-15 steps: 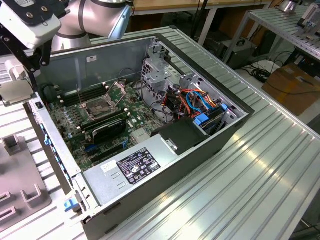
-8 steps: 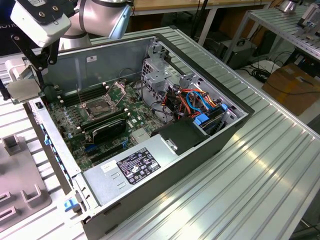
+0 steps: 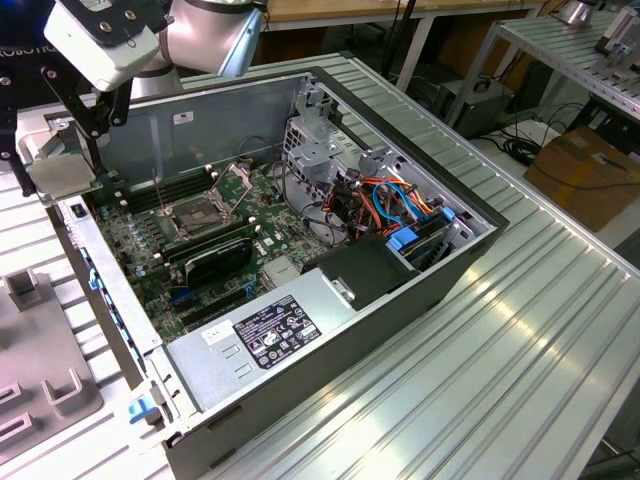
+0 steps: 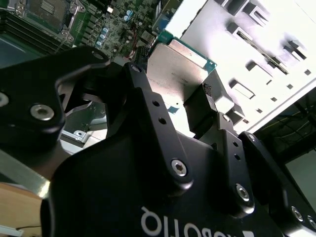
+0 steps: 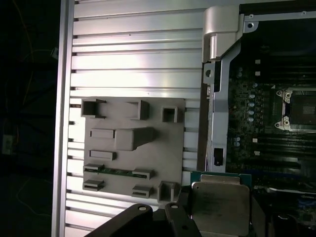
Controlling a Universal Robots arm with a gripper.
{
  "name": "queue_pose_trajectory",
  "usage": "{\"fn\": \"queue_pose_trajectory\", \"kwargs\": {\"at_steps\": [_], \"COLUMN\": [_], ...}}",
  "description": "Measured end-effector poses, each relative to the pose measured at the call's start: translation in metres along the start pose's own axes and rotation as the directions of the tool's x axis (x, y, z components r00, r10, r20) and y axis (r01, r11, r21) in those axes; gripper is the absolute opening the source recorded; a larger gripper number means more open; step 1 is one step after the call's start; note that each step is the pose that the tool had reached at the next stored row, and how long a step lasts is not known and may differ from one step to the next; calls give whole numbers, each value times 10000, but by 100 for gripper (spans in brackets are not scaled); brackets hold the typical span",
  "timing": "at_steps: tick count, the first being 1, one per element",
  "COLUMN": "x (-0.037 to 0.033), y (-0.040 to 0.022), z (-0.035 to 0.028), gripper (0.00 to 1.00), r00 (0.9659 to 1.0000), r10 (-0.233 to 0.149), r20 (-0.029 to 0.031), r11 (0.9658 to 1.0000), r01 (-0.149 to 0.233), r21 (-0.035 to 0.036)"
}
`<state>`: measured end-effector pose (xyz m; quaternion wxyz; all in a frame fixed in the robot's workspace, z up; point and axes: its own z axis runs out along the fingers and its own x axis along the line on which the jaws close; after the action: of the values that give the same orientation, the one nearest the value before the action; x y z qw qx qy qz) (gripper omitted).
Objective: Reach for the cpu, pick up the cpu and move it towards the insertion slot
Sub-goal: 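Pick up the cpu and move it towards the insertion slot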
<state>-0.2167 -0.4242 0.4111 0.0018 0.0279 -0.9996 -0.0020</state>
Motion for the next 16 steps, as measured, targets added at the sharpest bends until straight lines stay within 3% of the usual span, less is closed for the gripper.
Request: {"fn": "queue_pose_trajectory", "kwargs": {"at_steps": [9, 16], "x": [-140, -157], "y": [-8, -9], "z": [-1, -1], "gripper": [55, 55], "r00": [10000, 10000], "r10": [0, -1], "r20": [0, 0], "r11": [10000, 10000], "r01": [0, 1], "r21": [1, 0]}}
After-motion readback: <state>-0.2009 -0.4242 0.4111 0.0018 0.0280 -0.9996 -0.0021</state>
